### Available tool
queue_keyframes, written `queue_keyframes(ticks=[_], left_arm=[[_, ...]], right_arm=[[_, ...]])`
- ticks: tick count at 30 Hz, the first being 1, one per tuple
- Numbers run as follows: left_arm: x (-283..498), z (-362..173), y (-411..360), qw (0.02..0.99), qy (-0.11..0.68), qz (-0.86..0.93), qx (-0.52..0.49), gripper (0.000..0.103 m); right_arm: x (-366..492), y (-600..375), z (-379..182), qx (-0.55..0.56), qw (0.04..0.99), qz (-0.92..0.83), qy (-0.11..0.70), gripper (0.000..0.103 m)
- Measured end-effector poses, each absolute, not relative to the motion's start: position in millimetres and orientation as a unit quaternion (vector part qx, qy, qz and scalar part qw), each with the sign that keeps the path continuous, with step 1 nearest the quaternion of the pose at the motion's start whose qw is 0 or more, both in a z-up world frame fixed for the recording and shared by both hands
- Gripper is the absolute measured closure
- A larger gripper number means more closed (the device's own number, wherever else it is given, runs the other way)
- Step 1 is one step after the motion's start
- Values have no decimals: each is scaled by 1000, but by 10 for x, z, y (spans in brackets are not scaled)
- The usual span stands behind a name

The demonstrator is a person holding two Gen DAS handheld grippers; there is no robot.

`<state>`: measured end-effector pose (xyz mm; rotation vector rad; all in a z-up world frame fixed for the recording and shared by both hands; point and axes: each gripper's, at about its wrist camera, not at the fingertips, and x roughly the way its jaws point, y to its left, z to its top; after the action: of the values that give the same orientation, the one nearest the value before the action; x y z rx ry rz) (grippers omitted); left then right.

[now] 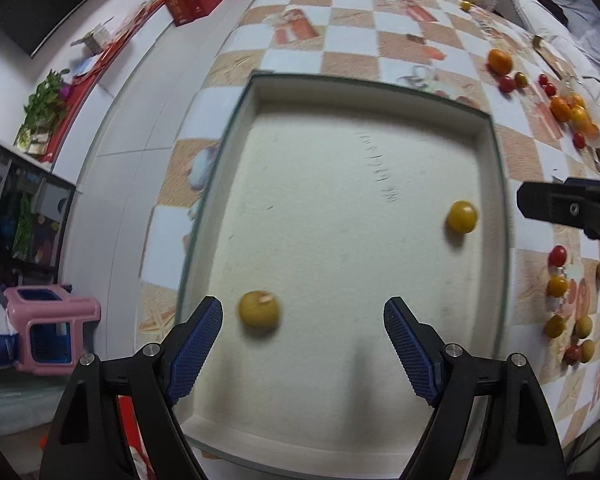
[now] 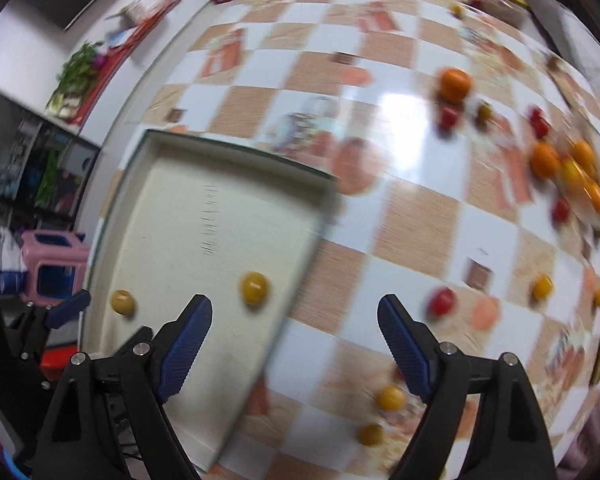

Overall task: Organize fruits
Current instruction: 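Grasp a red cherry tomato with left tool while right tool grasps a yellow cherry tomato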

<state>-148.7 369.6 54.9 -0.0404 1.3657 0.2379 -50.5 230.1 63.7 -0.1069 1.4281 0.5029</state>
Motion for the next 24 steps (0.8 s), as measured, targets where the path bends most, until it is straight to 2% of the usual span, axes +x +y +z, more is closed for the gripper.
queue_keyframes(ticks=[13,24], left_arm=[[-1075,814,2712,785,619,15,27,19],[-717,633,2058,772,634,-27,36,19]], right_arm=[[-510,751,447,19,723,96,684,16],[-412,-99,343,60,722,31,689,15]])
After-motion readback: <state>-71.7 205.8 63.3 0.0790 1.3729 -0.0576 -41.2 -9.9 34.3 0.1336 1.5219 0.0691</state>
